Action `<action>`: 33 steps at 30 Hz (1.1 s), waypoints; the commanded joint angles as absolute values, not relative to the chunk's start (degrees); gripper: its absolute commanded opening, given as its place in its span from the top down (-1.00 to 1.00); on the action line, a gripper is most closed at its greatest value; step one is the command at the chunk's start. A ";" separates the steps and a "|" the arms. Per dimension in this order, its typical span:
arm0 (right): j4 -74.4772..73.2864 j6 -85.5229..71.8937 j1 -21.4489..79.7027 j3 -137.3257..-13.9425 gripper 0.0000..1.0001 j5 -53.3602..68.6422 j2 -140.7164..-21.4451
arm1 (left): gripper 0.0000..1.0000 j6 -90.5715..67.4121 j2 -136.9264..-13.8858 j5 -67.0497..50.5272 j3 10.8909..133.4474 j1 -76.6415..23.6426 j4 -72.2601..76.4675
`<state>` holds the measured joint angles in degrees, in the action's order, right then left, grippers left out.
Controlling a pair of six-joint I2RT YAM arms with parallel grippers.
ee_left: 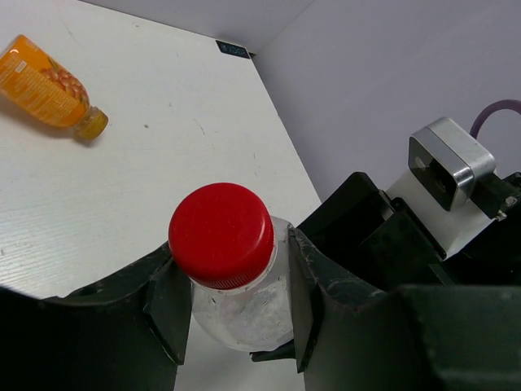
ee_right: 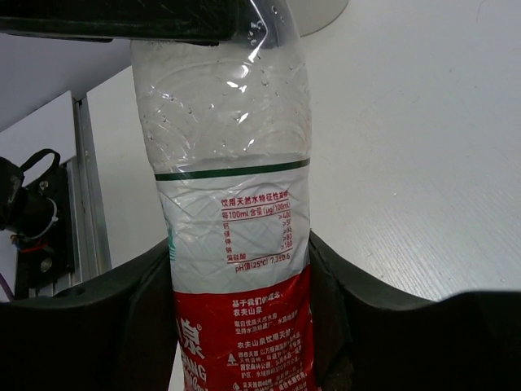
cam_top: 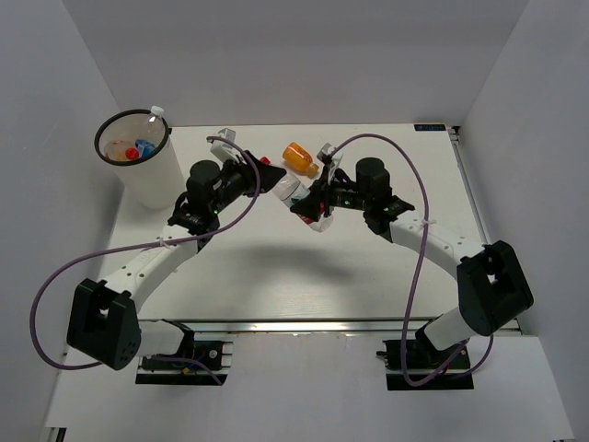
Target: Put the plastic bottles in the bin
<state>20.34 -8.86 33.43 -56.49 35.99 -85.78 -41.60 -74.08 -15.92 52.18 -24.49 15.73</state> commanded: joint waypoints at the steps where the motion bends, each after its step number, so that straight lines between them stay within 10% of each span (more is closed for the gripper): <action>1: 22.33 -7.21 34.54 -59.76 0.04 37.54 -85.78 | 0.77 -41.22 -74.36 -16.26 53.44 -24.87 17.14; 3: 21.80 -7.21 34.54 -59.85 -0.28 36.13 -85.61 | 1.00 -40.09 -73.92 -13.99 54.05 -24.79 15.74; 4: 21.62 -7.29 34.54 -59.94 -0.78 34.30 -85.43 | 1.00 -38.86 -73.74 -12.58 54.57 -24.79 14.95; 16: 14.24 -6.94 32.88 -57.13 -0.79 9.41 -78.66 | 1.00 -14.69 -71.10 26.17 82.68 -14.52 -5.81; 33: 10.64 -4.66 30.06 -60.29 -0.79 12.48 -83.23 | 1.00 -4.39 -89.11 37.27 96.07 7.64 2.55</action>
